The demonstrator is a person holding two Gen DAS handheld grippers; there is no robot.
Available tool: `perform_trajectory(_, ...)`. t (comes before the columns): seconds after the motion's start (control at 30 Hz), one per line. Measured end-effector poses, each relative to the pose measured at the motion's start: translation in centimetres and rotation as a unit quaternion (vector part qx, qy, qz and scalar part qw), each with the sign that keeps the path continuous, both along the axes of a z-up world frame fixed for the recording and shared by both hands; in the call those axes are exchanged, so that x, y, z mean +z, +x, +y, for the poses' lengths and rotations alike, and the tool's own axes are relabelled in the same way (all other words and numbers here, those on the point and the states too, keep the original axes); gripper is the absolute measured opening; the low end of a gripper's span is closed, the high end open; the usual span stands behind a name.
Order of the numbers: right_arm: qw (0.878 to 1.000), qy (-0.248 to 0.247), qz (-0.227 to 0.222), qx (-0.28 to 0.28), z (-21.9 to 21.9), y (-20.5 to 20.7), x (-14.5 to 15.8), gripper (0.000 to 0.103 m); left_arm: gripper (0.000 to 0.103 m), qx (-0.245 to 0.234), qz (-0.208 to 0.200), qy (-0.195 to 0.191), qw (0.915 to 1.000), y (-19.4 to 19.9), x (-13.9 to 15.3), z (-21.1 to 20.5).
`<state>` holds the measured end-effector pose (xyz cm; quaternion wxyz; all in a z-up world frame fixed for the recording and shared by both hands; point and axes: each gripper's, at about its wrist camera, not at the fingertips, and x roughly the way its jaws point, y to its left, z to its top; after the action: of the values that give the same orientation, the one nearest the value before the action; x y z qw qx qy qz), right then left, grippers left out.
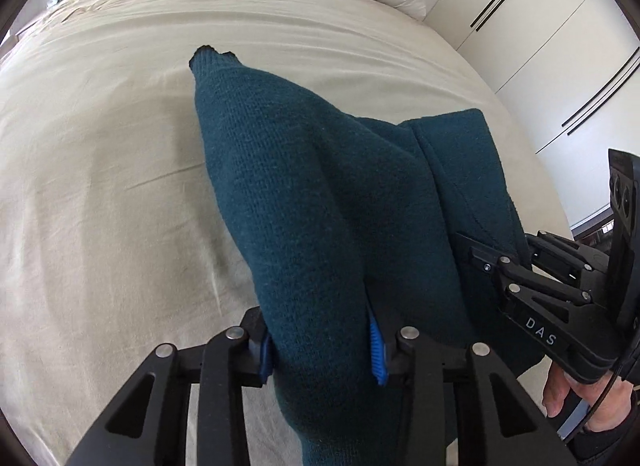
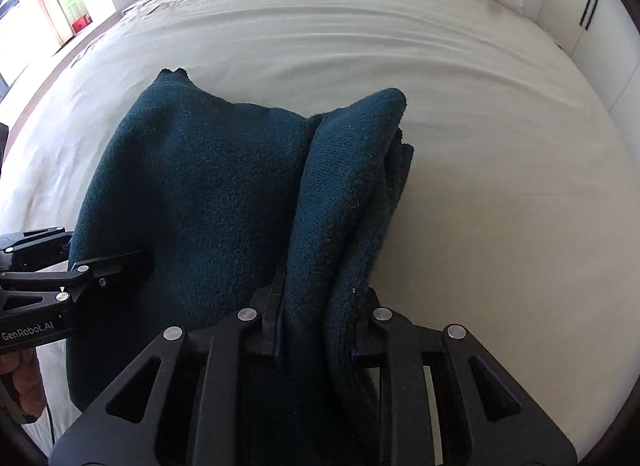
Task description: Fold small clothes
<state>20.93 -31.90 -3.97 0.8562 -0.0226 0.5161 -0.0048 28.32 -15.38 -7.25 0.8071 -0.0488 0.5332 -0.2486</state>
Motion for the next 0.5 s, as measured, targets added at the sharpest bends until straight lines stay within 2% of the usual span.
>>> perform_trajectory(0.1, 0.999, 0.016, -0.027, 0.007, 1.6, -3.0, 3.2, 0.019, 0.039, 0.002, -0.035, 0.001, 0.9994, -3.4, 3.0, 2.5)
perform_trajectory(0.2, 0.998, 0.040, -0.047, 0.020, 3.5, -6.8, 6.1, 0.019, 0.039, 0.000, -0.053, -0.006, 0.9986, -7.3, 5.9, 6.0)
perform_trajectory(0.3, 0.995, 0.070, -0.056, 0.036, 5.8, -11.1, 8.5, 0.019, 0.039, -0.011, -0.072, 0.006, 0.9973, -11.7, 8.2, 9.1)
perform_trajectory(0.4, 0.991, 0.107, -0.060, 0.056, 8.8, -15.0, 10.0, 0.019, 0.039, -0.015, -0.086, 0.018, 0.9961, -15.7, 9.7, 12.3)
perform_trajectory(0.5, 0.987, 0.129, -0.056, 0.076, 12.4, -18.0, 9.8, 0.020, 0.040, -0.009, -0.088, 0.029, 0.9956, -18.9, 10.0, 15.4)
